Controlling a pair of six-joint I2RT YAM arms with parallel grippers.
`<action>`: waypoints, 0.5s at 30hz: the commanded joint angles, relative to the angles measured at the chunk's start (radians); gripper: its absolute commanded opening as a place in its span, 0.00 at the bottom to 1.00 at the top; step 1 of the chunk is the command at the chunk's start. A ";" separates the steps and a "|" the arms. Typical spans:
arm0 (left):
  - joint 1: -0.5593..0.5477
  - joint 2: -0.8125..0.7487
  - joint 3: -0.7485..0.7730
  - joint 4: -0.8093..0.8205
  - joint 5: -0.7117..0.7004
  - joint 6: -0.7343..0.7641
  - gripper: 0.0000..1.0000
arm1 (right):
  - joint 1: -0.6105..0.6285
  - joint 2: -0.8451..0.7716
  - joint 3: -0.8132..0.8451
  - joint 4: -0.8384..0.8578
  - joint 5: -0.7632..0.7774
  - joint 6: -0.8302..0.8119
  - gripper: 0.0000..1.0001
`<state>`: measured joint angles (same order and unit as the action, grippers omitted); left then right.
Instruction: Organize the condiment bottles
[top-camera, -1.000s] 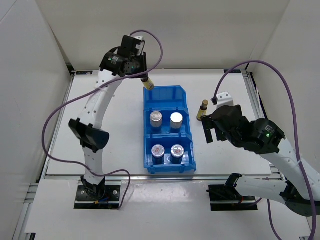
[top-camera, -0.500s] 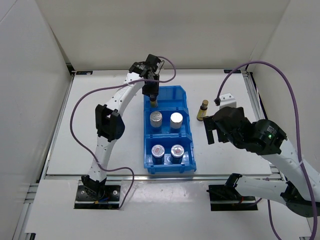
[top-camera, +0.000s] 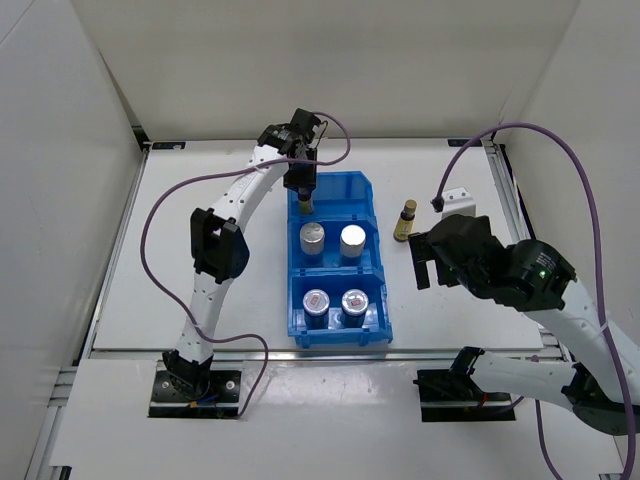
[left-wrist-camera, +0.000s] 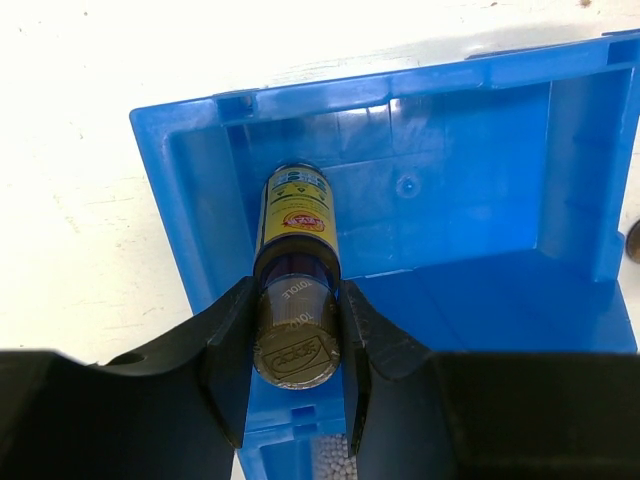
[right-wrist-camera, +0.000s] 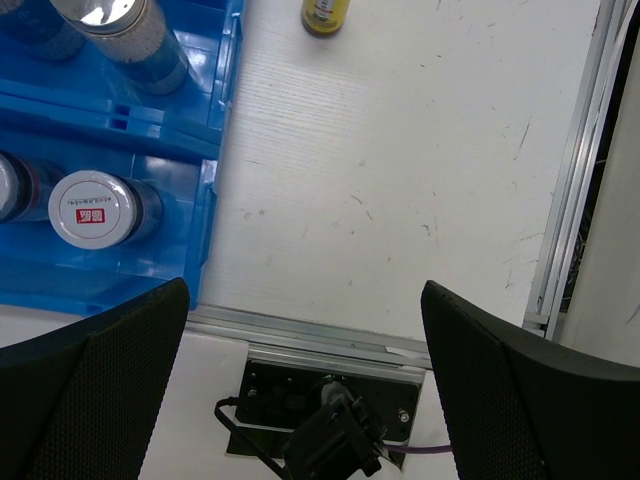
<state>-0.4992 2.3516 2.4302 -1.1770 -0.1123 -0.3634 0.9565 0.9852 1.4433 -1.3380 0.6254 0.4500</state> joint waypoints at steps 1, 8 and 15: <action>-0.002 -0.006 -0.003 0.017 -0.012 -0.002 0.36 | -0.001 -0.022 0.028 -0.015 0.010 0.019 1.00; -0.002 -0.006 -0.013 0.017 -0.003 0.007 0.64 | -0.001 -0.022 0.019 -0.015 0.010 0.029 1.00; -0.002 -0.090 -0.013 0.017 -0.089 0.018 1.00 | -0.001 0.010 -0.011 0.003 0.053 0.038 1.00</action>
<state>-0.4995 2.3505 2.4275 -1.1732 -0.1432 -0.3576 0.9565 0.9775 1.4422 -1.3380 0.6361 0.4652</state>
